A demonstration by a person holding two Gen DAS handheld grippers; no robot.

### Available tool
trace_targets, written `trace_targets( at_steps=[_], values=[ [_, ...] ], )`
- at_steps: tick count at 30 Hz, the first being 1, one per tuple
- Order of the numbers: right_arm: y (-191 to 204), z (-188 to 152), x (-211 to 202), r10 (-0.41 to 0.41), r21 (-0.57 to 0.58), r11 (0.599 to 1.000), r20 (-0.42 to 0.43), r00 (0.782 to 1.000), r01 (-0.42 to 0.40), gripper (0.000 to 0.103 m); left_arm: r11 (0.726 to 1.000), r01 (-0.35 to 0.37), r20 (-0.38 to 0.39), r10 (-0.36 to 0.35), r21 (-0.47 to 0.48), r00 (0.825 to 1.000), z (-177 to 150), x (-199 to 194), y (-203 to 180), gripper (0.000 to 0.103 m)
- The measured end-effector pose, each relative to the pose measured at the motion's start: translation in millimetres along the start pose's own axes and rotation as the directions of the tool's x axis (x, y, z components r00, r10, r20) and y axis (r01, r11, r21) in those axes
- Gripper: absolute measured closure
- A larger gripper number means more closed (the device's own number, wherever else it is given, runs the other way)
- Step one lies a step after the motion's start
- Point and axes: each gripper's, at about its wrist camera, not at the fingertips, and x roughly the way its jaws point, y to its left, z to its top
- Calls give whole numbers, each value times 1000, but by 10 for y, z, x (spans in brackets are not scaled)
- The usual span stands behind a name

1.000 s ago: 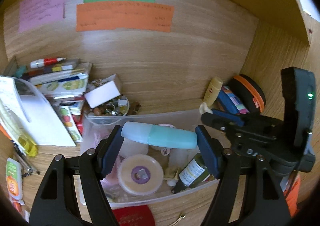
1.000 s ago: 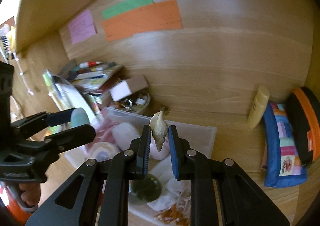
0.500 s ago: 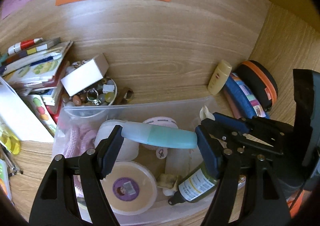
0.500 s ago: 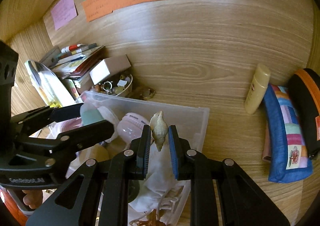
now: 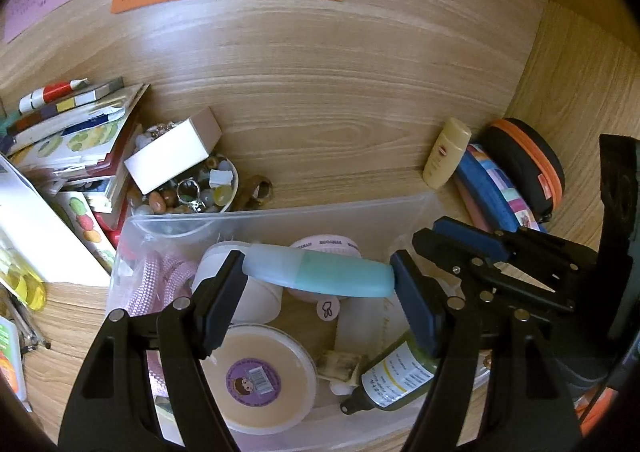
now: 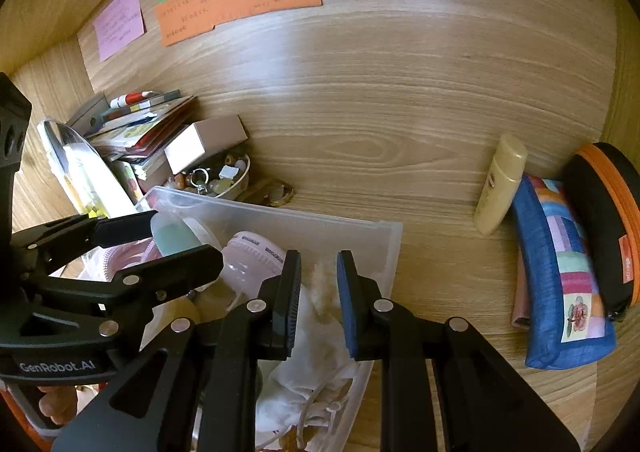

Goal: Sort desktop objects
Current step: 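Open both grippers to drop the tube and seashell into the clear box, then move both grippers back toward the red velvet pouch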

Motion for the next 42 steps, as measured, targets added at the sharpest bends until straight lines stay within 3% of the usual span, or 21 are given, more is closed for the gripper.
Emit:
trace_targets(
  at_steps=[5, 12, 20, 33, 42],
  values=[
    [-43, 8, -42, -6, 19, 1000, 14, 1000, 6, 64, 1000, 1, -6, -1, -20, 1000, 37, -16, 32, 30],
    [-39, 25, -142, 0, 18, 1000, 47, 999, -1, 47, 1000, -16, 3, 16, -27, 1000, 67, -147, 80, 29],
    [56, 7, -237, 17, -11, 1000, 73, 997, -17, 21, 997, -76, 49, 78, -33, 996, 12, -464, 166, 11],
    [399, 41, -624, 81, -126, 990, 118, 990, -66, 16, 983, -182, 112, 185, -33, 976, -427, -1090, 354, 5],
    [722, -192, -993, 99, -202, 977, 151, 984, -68, 8, 982, -183, 39, 185, -45, 982, -878, -1075, 518, 5]
  ],
)
